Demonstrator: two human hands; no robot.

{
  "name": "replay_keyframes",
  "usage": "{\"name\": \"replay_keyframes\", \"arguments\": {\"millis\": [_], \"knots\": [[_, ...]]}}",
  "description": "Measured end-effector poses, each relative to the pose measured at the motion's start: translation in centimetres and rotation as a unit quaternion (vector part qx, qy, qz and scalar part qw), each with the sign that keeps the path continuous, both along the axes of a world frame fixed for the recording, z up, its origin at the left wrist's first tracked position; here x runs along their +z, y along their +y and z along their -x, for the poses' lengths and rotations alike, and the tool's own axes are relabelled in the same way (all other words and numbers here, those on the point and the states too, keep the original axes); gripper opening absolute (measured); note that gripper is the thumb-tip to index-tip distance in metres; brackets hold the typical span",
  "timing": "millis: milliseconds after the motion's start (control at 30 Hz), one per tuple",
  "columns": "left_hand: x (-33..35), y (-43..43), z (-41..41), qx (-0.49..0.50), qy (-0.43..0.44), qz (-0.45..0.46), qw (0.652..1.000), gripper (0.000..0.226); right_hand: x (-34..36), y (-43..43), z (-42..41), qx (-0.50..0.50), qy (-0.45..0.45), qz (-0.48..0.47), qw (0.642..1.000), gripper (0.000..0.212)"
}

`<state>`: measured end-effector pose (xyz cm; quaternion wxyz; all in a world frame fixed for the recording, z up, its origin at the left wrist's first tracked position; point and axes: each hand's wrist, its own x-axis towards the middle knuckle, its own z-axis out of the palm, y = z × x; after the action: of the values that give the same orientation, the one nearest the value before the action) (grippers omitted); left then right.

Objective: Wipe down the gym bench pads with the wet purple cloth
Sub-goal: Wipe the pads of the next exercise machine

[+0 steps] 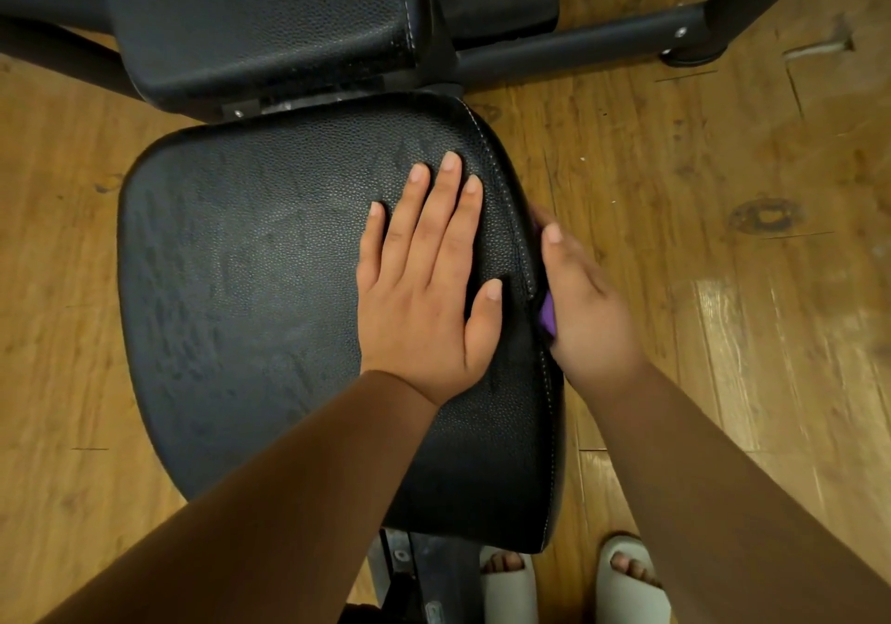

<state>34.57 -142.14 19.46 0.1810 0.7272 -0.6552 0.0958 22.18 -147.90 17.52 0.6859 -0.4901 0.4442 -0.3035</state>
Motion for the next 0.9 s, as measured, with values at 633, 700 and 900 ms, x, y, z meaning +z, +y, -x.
{"name": "replay_keyframes", "arguments": {"millis": [633,700,900], "knots": [[-0.1,4.3,0.5,-0.043,0.035,-0.083,0.995,0.060,-0.3,4.7,2.3,0.034,0.164,0.356,0.919,0.053],[-0.8,4.5,0.4,-0.045,0.003,-0.074,0.996,0.060,0.2,3.2,1.6,0.037,0.163,0.376,0.912,0.051],[-1.0,4.5,0.5,-0.042,-0.002,-0.063,0.997,0.061,-0.3,4.6,2.2,0.037,0.190,0.399,0.896,0.050]]}}
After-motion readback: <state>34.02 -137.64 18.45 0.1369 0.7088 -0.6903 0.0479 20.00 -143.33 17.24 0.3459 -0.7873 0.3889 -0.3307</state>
